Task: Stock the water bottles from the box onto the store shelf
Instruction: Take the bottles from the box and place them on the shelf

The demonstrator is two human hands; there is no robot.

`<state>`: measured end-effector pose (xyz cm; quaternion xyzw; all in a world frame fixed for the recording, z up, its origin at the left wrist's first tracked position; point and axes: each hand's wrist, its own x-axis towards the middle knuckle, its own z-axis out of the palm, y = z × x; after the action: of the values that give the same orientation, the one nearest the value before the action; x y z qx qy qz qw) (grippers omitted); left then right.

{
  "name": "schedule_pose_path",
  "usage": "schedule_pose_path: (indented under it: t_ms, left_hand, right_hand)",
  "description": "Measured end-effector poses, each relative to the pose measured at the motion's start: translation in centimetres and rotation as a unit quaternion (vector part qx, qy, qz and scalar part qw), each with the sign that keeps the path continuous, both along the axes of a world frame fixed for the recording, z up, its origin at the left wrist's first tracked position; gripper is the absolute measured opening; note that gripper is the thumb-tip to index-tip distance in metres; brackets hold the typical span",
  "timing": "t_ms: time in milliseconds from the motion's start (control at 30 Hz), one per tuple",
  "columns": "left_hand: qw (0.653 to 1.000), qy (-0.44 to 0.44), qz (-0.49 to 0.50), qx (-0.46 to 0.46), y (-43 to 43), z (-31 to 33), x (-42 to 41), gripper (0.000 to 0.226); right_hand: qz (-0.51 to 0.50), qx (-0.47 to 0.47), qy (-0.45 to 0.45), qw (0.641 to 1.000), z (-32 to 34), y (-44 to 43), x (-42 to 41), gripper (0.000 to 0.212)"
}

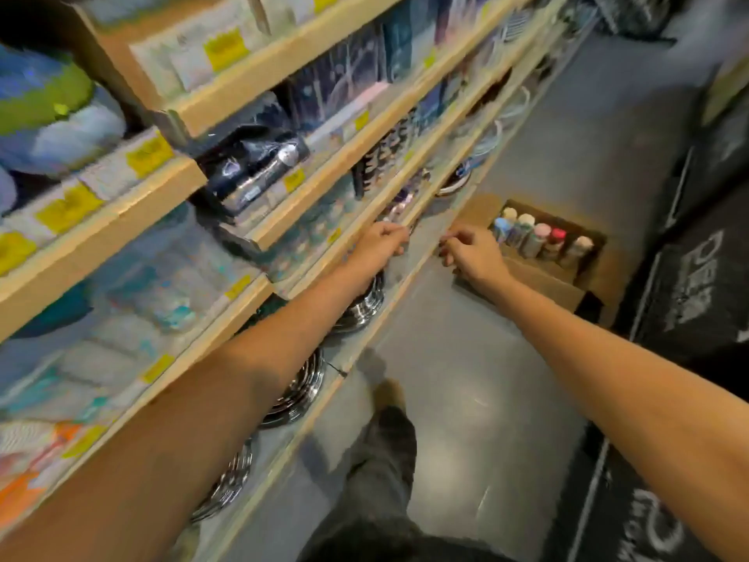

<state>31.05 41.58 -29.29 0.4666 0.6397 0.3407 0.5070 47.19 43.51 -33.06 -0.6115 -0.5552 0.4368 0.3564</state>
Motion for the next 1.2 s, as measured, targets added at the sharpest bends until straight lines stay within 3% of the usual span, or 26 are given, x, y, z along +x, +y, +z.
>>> schedule_pose_path:
  t_ms: [100, 300, 533, 933, 1100, 1200]
  left_hand:
    - [0.999, 0.002, -0.040, -0.022, 6.4, -2.3, 3.2, 0.006]
    - [0.990, 0.007, -0.117, -0.080, 20.9, -5.5, 11.5, 0.030]
    - [0.979, 0.031, -0.177, -0.099, 32.7, -7.9, 20.6, 0.015]
    - [0.965, 0.050, -0.133, -0.222, 50.1, -16.4, 36.2, 0.012]
    - [0.948, 0.071, -0.133, -0.279, 54.7, -21.1, 40.2, 0.041]
    - [0.941, 0.050, -0.100, -0.319, 56.8, -24.8, 41.4, 0.038]
  right_hand:
    - [-0.024, -0.028, -0.003, 0.999, -1.8, 4.6, 3.4, 0.017]
    - [-0.099, -0.090, -0.024, 0.991, -4.4, 15.8, 11.1, 0.022]
    - [-0.184, -0.137, -0.014, 0.973, -7.4, 24.4, 19.7, 0.023]
    - [-0.159, -0.231, 0.005, 0.960, -15.5, 43.4, 35.3, 0.018]
    - [-0.131, -0.287, -0.002, 0.949, -20.2, 49.6, 38.8, 0.014]
    - [-0.125, -0.324, 0.009, 0.938, -24.1, 52.5, 39.8, 0.026]
